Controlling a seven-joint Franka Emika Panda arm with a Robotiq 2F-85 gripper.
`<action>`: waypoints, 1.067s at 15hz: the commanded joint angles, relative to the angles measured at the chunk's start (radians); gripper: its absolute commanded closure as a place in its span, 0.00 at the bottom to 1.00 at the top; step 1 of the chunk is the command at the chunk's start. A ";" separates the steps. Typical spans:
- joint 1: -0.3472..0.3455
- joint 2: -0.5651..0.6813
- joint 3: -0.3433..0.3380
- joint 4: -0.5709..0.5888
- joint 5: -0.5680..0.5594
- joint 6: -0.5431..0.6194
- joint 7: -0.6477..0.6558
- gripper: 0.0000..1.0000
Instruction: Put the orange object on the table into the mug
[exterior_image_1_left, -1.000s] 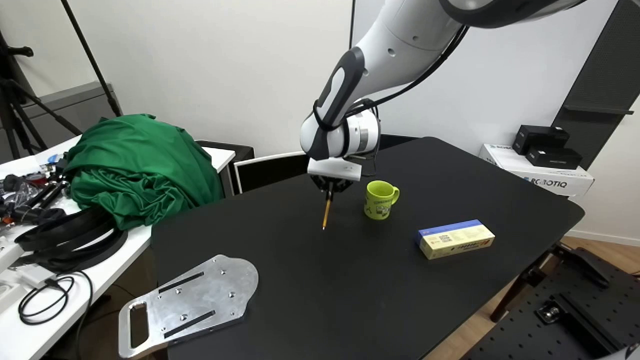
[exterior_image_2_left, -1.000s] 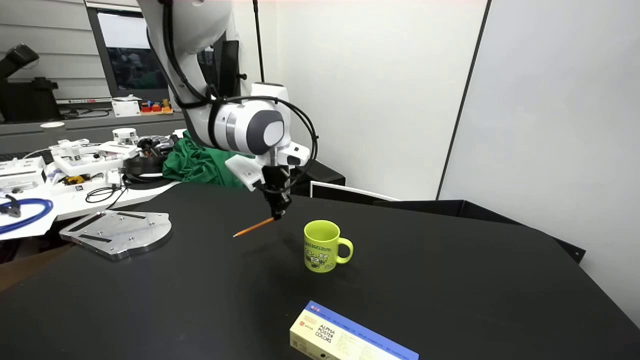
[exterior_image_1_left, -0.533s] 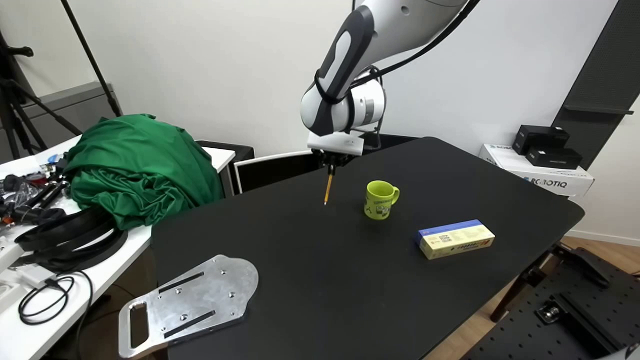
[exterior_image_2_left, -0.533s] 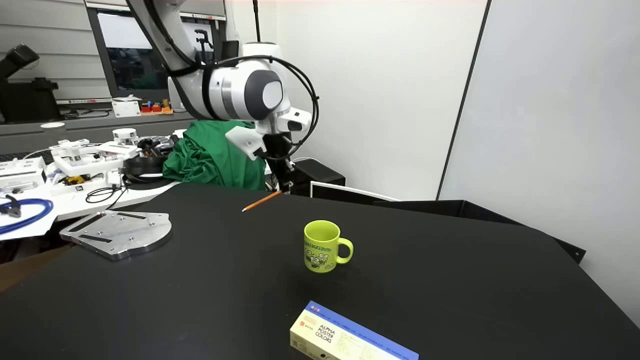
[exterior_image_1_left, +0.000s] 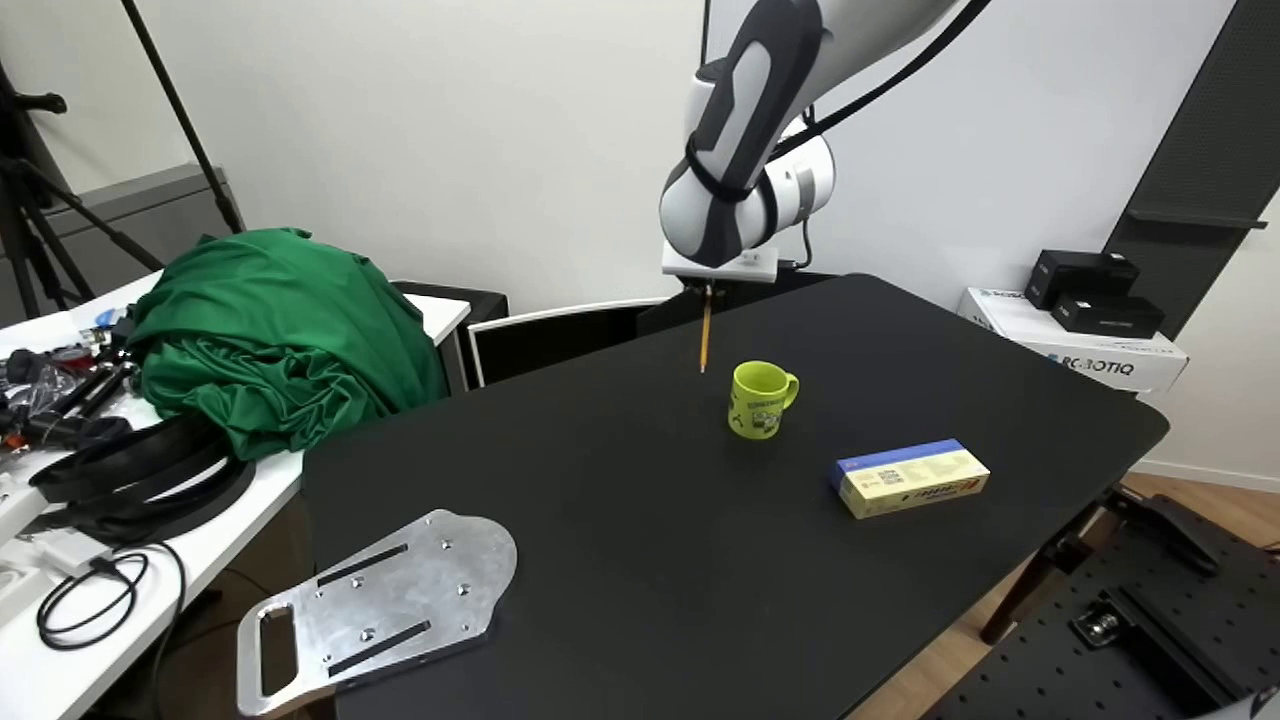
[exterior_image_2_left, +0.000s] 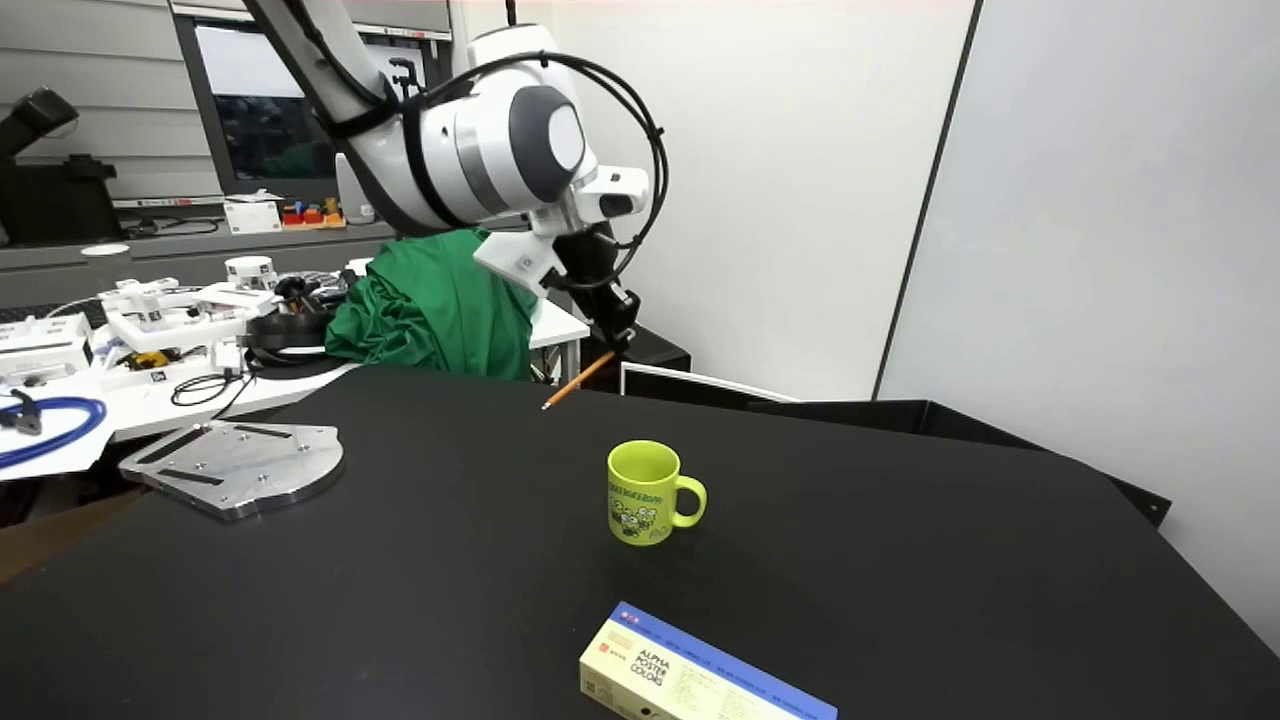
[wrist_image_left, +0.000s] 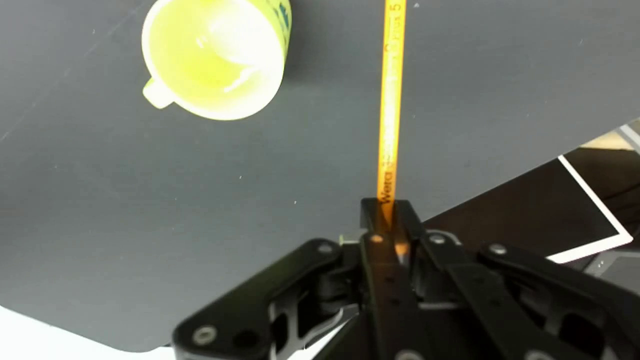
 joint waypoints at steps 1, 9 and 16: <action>0.100 -0.045 -0.144 -0.108 -0.073 0.159 0.072 0.98; 0.360 -0.001 -0.441 -0.289 0.022 0.444 0.037 0.98; 0.367 -0.011 -0.426 -0.393 0.266 0.535 -0.135 0.98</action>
